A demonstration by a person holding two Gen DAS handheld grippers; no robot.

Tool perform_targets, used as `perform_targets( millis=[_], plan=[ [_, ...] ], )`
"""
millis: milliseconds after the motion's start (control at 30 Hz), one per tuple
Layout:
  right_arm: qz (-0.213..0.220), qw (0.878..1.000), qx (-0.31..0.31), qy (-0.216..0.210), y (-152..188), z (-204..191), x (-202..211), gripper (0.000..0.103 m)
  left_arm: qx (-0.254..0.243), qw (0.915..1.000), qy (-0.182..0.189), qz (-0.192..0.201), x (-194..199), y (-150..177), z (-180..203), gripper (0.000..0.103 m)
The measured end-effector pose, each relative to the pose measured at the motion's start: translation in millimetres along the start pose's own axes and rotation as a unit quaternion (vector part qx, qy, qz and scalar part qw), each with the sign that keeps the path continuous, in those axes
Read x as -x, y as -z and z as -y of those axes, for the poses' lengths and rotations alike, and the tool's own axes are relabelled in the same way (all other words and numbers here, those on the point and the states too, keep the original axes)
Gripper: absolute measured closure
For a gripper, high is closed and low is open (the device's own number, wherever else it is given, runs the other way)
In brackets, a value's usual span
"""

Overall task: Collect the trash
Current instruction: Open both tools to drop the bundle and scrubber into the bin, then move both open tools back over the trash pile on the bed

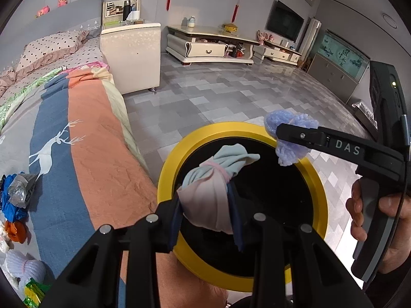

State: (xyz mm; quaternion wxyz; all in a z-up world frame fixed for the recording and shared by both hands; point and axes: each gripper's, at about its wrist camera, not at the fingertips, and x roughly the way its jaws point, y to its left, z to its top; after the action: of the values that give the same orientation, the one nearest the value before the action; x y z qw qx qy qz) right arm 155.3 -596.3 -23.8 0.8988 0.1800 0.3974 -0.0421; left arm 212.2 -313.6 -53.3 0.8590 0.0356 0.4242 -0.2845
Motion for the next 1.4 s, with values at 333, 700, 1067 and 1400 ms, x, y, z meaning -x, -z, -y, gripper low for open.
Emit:
perform_targets(
  millis=[333, 700, 1067, 1400],
  plan=[
    [0.006, 1.000, -0.012, 0.021, 3.0, 5.1, 8.0, 0.045, -0.004, 0.9998, 0.004, 0.019, 17.9, 4.4, -2.4, 0.051],
    [0.007, 1.000, -0.006, 0.020, 5.6, -10.0, 21.0, 0.038, 0.002, 0.9987, -0.031, 0.041, 52.0, 14.3, -25.4, 0.030],
    [0.005, 0.999, 0.044, 0.001, 11.2, -69.5, 27.5, 0.038, 0.043, 0.9949, -0.072, 0.055, 88.1, 27.7, -85.9, 0.030],
    [-0.009, 0.995, 0.094, -0.037, 18.8, -141.5, 20.3, 0.038, 0.079, 0.9885, -0.112, 0.063, 119.1, 46.7, -143.4, 0.030]
  ],
)
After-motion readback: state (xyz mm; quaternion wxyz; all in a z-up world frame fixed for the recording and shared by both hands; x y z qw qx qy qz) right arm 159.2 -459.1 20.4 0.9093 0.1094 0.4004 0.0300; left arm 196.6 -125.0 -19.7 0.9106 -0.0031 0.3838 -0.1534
